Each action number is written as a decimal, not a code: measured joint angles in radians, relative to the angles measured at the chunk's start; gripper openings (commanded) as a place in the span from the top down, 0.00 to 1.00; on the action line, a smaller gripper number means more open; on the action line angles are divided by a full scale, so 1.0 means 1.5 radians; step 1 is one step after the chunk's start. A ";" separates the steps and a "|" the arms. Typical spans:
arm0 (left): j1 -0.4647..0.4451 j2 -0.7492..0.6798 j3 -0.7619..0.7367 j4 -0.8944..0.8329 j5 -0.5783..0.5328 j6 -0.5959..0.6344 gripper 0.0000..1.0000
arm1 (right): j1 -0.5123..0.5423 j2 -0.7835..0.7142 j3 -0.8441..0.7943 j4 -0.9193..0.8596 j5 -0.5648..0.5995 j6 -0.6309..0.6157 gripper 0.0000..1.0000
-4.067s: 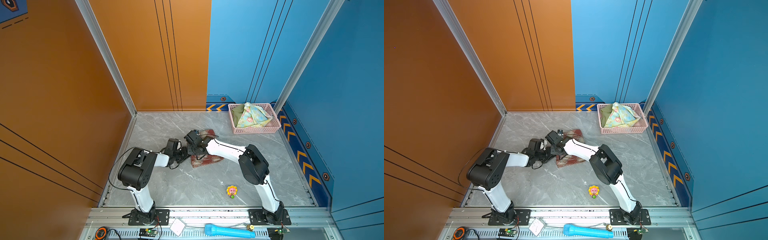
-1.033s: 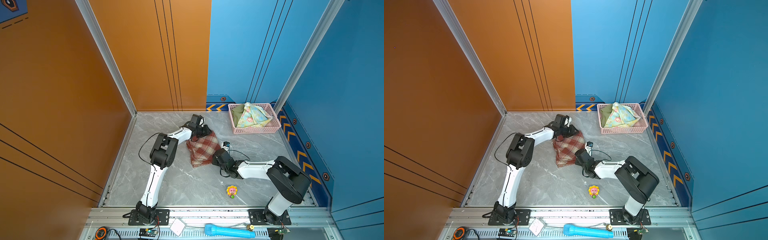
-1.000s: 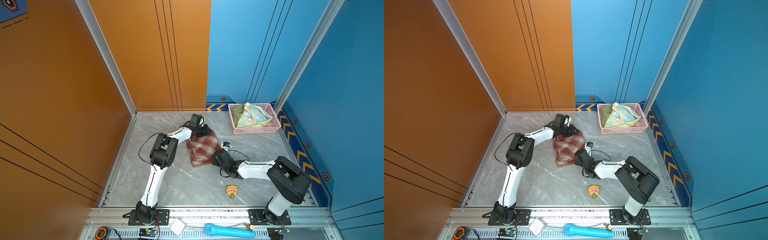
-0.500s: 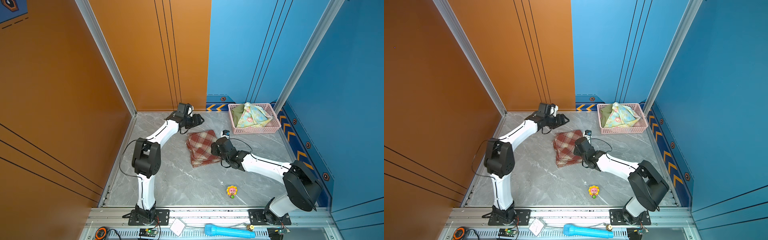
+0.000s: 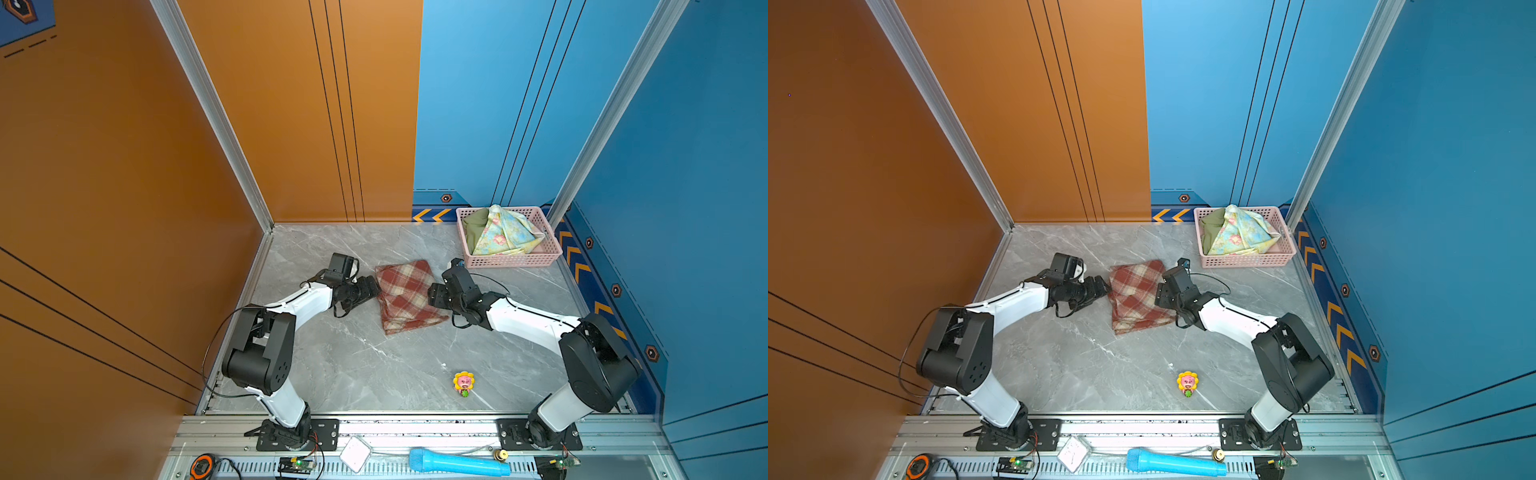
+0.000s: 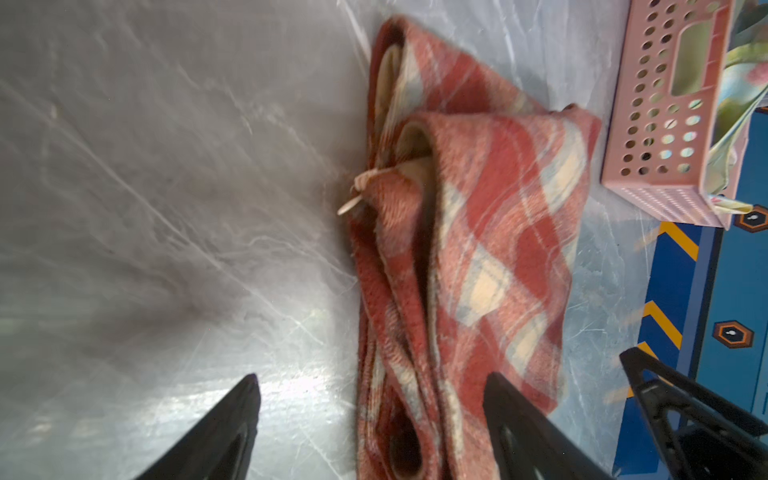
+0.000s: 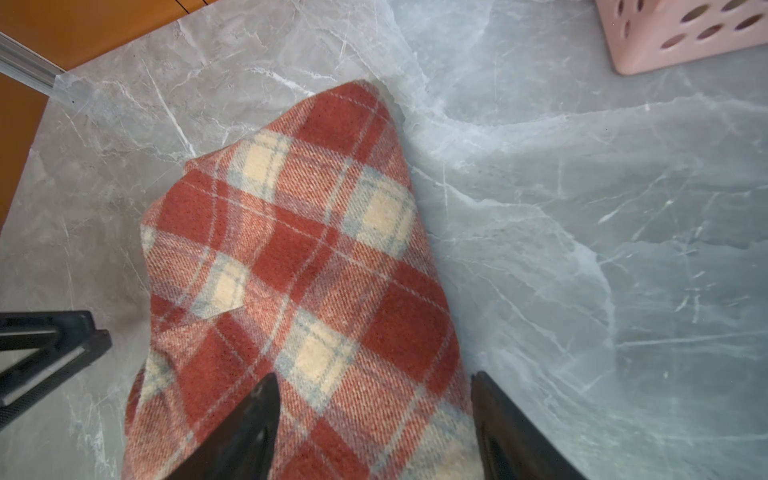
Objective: Fold and stack the skirts
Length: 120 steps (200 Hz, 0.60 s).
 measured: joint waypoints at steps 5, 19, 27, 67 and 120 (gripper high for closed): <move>-0.006 0.000 -0.008 0.007 0.000 -0.002 0.15 | -0.001 0.007 0.003 0.000 -0.004 -0.001 0.24; -0.019 0.000 -0.017 0.020 0.001 -0.006 0.15 | -0.002 0.028 0.012 0.000 -0.015 -0.004 0.24; -0.024 0.001 -0.018 0.029 0.001 -0.006 0.15 | -0.002 0.040 0.015 0.000 -0.017 -0.006 0.24; -0.043 0.029 -0.010 0.068 0.000 -0.007 0.15 | -0.002 0.085 0.029 -0.005 -0.026 -0.009 0.26; -0.066 0.081 0.014 0.087 -0.001 -0.008 0.17 | -0.002 0.097 0.053 -0.011 -0.026 -0.009 0.27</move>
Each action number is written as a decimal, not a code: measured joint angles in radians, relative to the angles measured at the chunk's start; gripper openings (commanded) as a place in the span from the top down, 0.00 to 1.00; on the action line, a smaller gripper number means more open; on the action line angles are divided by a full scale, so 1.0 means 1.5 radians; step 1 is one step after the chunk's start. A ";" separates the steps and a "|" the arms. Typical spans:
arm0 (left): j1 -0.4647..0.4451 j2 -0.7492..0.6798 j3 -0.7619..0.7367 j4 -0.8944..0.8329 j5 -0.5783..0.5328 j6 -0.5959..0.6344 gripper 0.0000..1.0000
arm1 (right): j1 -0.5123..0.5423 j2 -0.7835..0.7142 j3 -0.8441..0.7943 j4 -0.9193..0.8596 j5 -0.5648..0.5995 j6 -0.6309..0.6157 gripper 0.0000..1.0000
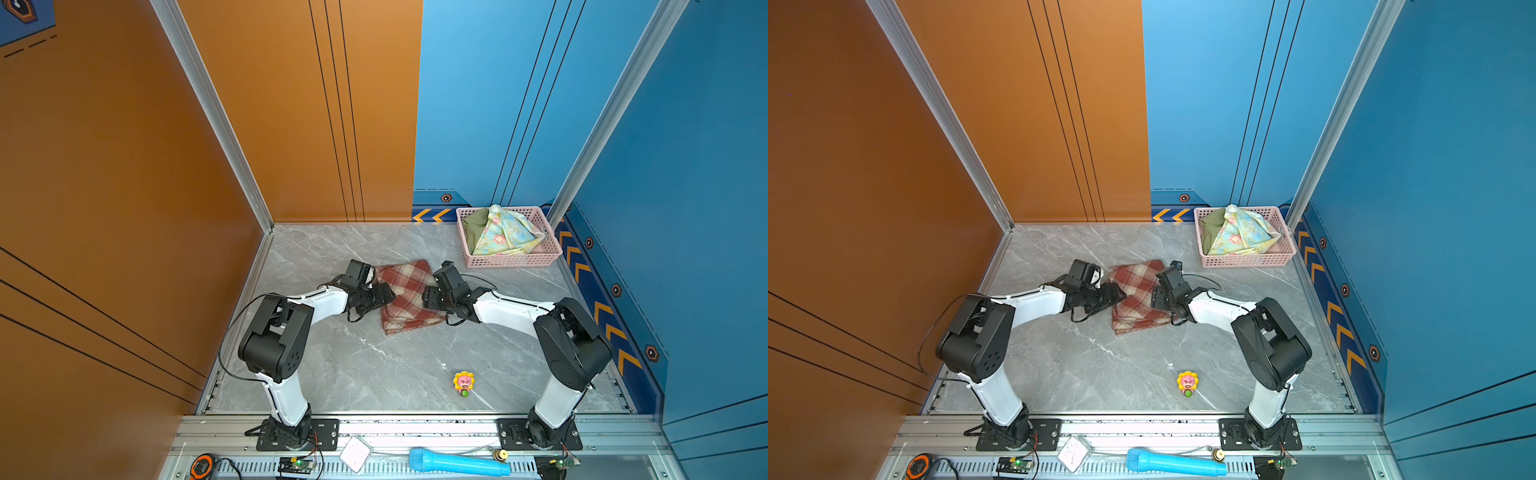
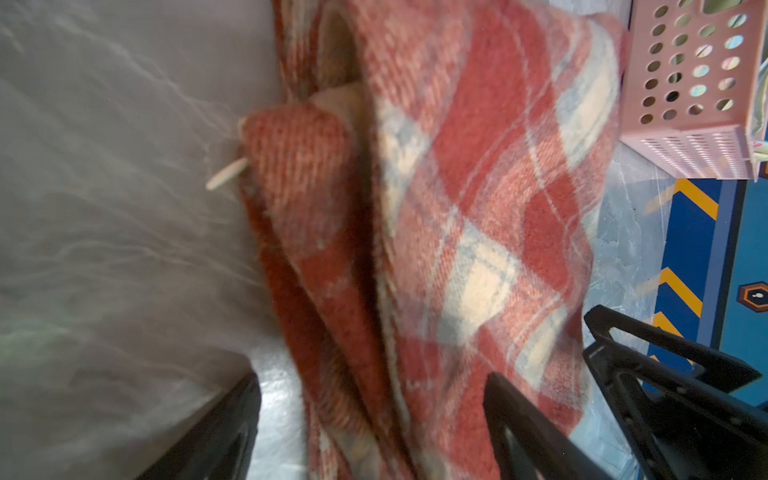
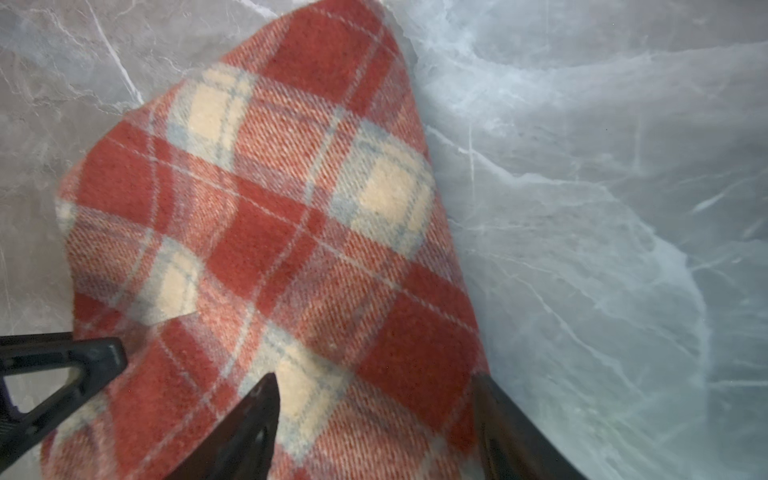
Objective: Fold and stack the skirts
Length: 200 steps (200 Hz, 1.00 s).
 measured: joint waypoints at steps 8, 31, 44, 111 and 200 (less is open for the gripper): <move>-0.003 0.007 0.006 0.004 -0.001 0.000 0.20 | 0.000 0.001 0.002 0.000 0.000 0.000 0.28; -0.010 0.024 0.018 0.016 -0.003 -0.004 0.29 | 0.002 0.014 0.004 0.001 0.002 0.001 0.29; -0.014 0.031 0.021 0.022 -0.007 -0.007 0.37 | 0.004 0.026 0.006 0.001 0.008 0.001 0.30; -0.021 0.079 0.054 0.042 -0.024 -0.012 0.94 | 0.009 0.035 0.008 0.000 0.018 0.003 0.30; 0.154 0.084 0.078 0.053 -0.065 -0.083 1.00 | 0.011 -0.210 -0.052 -0.018 0.054 0.003 0.24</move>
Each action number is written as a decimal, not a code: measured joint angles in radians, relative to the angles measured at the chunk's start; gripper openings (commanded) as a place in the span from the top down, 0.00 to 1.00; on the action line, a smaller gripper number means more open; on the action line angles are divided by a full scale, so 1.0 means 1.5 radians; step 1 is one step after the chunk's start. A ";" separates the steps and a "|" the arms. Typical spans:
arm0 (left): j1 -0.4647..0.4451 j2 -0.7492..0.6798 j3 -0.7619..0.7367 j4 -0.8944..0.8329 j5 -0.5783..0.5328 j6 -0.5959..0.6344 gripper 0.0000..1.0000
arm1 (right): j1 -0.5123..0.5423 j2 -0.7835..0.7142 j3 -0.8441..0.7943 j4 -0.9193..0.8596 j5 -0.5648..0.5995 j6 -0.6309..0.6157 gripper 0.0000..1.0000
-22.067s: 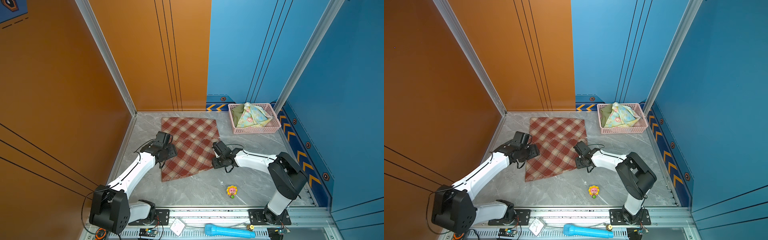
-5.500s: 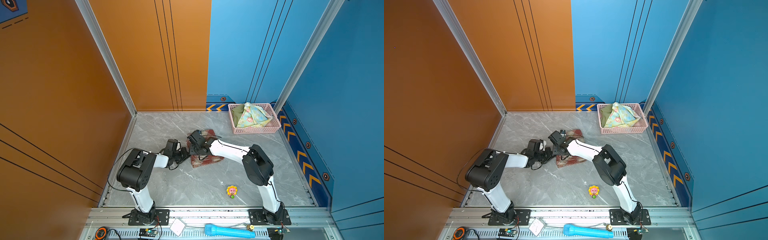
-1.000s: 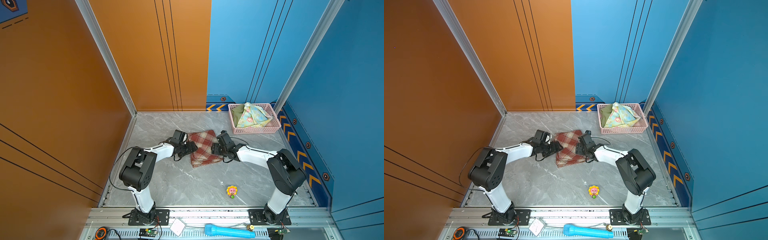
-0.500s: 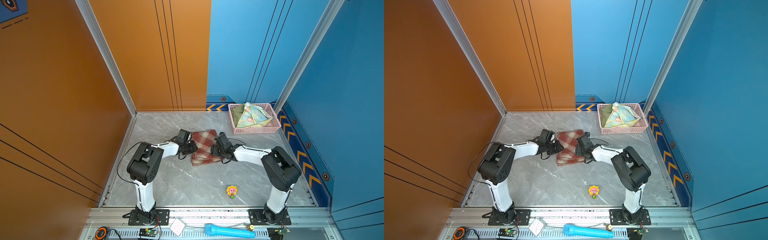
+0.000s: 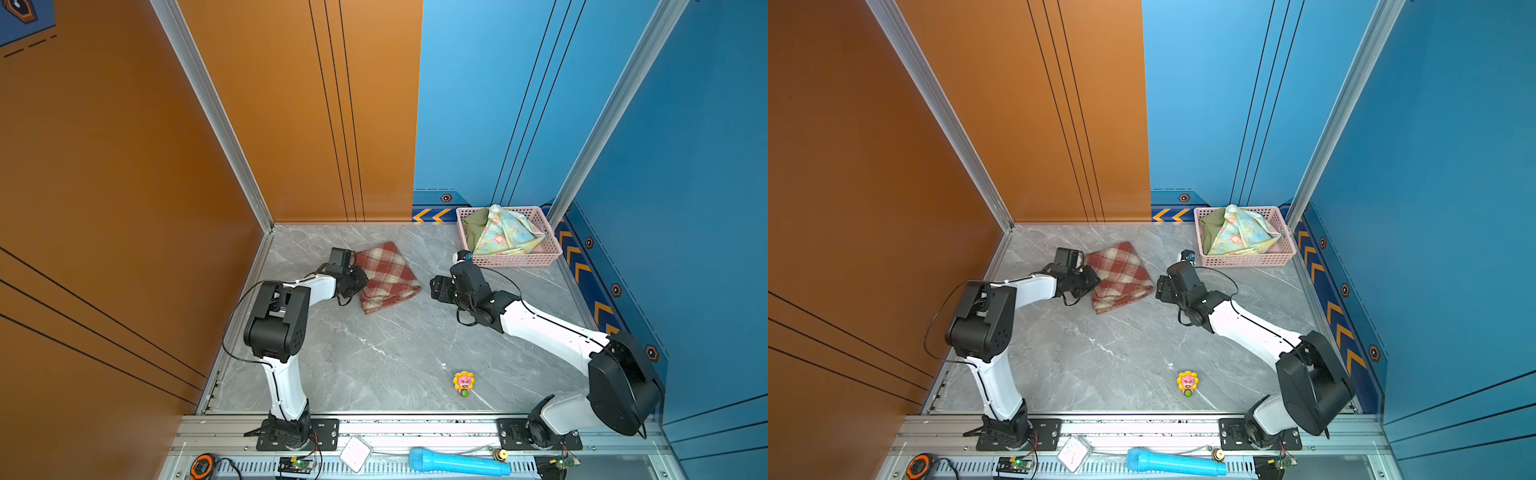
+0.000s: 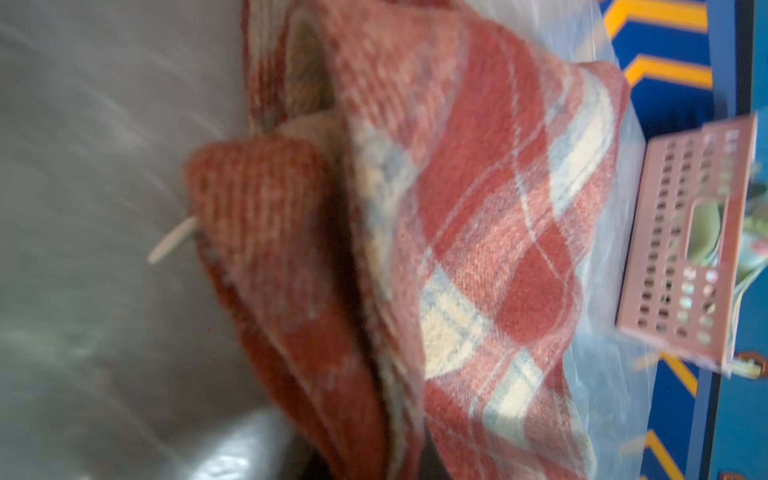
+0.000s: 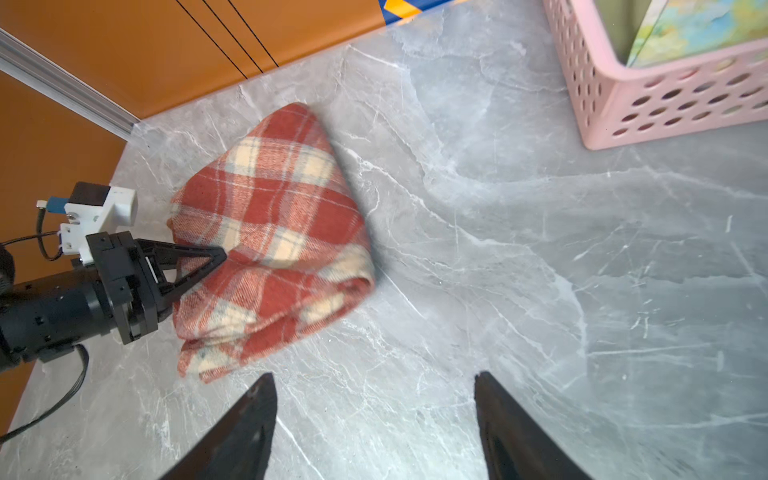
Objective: Fold and stack the skirts
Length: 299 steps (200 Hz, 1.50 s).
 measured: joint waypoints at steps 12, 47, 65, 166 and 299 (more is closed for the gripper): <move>0.043 0.000 -0.003 0.014 -0.016 -0.020 1.00 | 0.002 -0.006 -0.003 0.000 0.006 -0.001 0.23; 0.142 -0.008 -0.024 0.057 -0.075 -0.087 1.00 | 0.007 -0.007 -0.009 -0.001 0.009 -0.002 0.23; 0.177 -0.013 -0.035 0.080 -0.104 -0.128 1.00 | 0.008 -0.007 -0.009 -0.001 0.011 -0.005 0.23; 0.214 0.090 0.052 0.140 -0.206 -0.273 1.00 | -0.008 -0.021 -0.009 -0.011 0.030 -0.032 0.22; 0.204 0.072 0.072 0.135 -0.188 -0.268 0.02 | -0.309 0.062 0.157 -0.081 0.013 -0.137 0.15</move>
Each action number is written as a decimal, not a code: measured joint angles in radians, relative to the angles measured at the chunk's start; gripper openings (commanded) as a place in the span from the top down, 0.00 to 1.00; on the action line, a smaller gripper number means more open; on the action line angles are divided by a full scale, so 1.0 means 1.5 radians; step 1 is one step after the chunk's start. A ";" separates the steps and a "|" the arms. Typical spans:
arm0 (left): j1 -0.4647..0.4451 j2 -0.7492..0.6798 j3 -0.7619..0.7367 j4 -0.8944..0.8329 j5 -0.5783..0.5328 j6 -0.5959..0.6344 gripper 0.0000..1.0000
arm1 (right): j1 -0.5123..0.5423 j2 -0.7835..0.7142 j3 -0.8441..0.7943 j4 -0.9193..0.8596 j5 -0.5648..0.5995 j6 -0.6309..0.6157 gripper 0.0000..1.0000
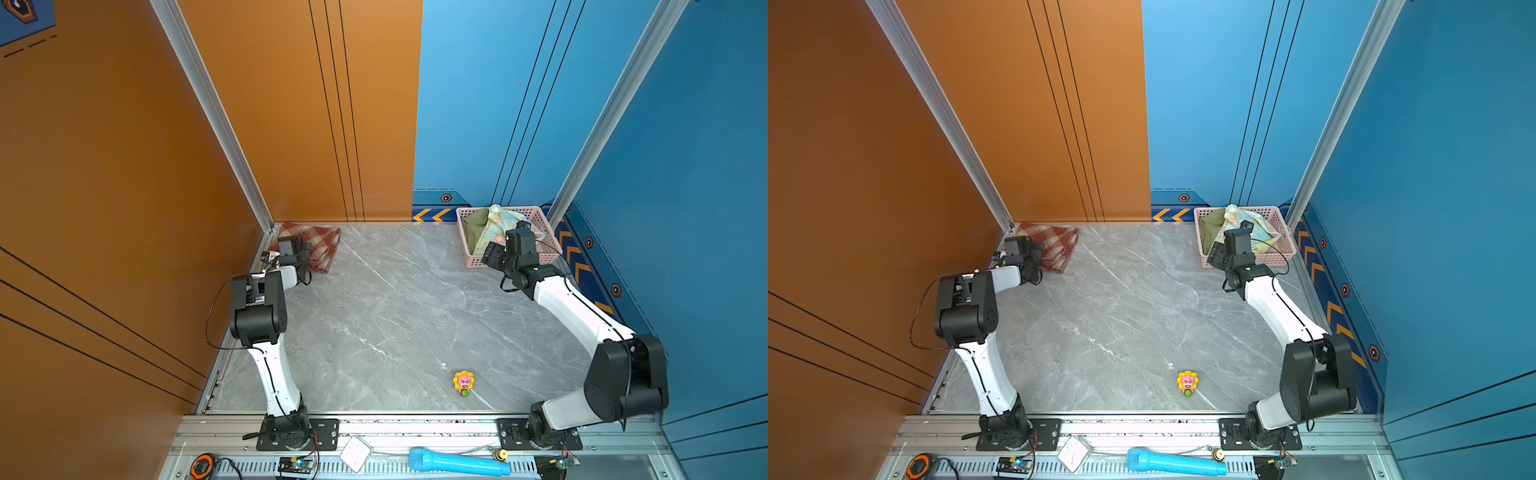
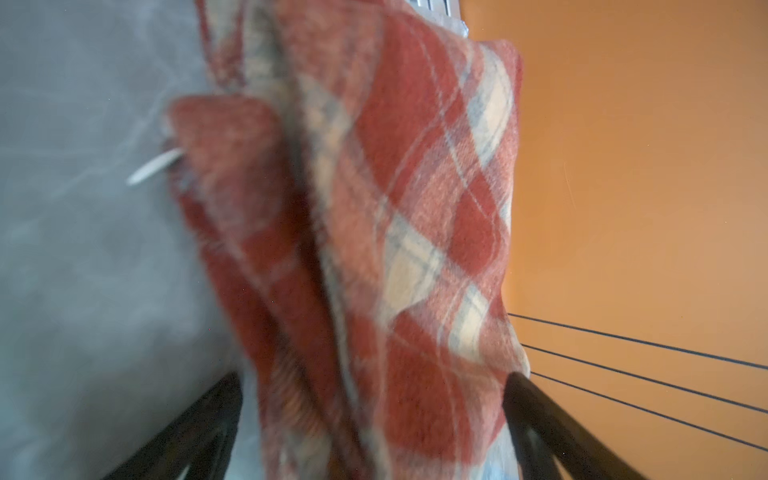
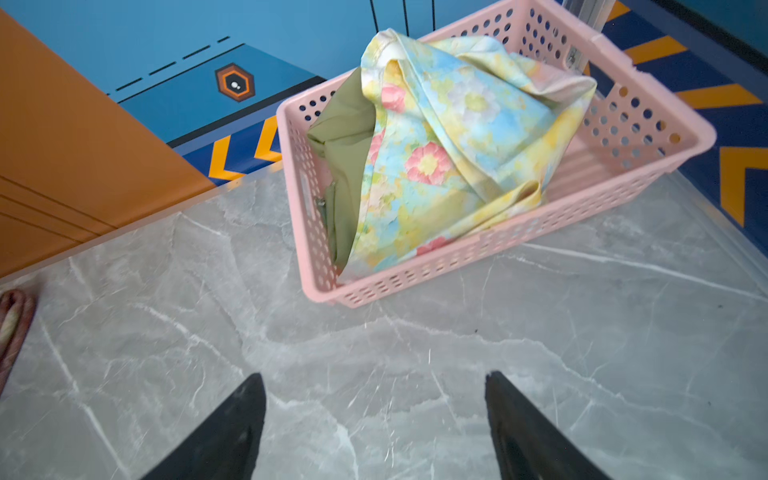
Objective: Fold and stack the skirts
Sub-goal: 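Release the plaid skirt with the left gripper while the right grasps the floral skirt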
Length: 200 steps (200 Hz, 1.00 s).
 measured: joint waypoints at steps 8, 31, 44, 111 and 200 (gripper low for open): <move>-0.004 -0.024 -0.024 -0.010 0.002 0.011 0.02 | -0.017 0.033 0.036 -0.010 -0.004 -0.012 0.14; -0.017 -0.085 -0.064 -0.058 0.012 0.055 0.02 | -0.062 0.136 0.153 -0.034 -0.011 -0.061 0.13; -0.025 -0.128 -0.085 -0.084 0.018 0.081 0.02 | -0.083 0.178 0.199 -0.045 -0.014 -0.088 0.13; -0.083 -0.306 -0.060 -0.306 0.056 0.263 0.02 | -0.146 0.344 0.380 -0.119 -0.021 -0.204 0.14; -0.281 -0.313 0.029 -0.497 0.057 0.568 0.01 | -0.177 0.558 0.573 -0.168 -0.067 -0.253 1.00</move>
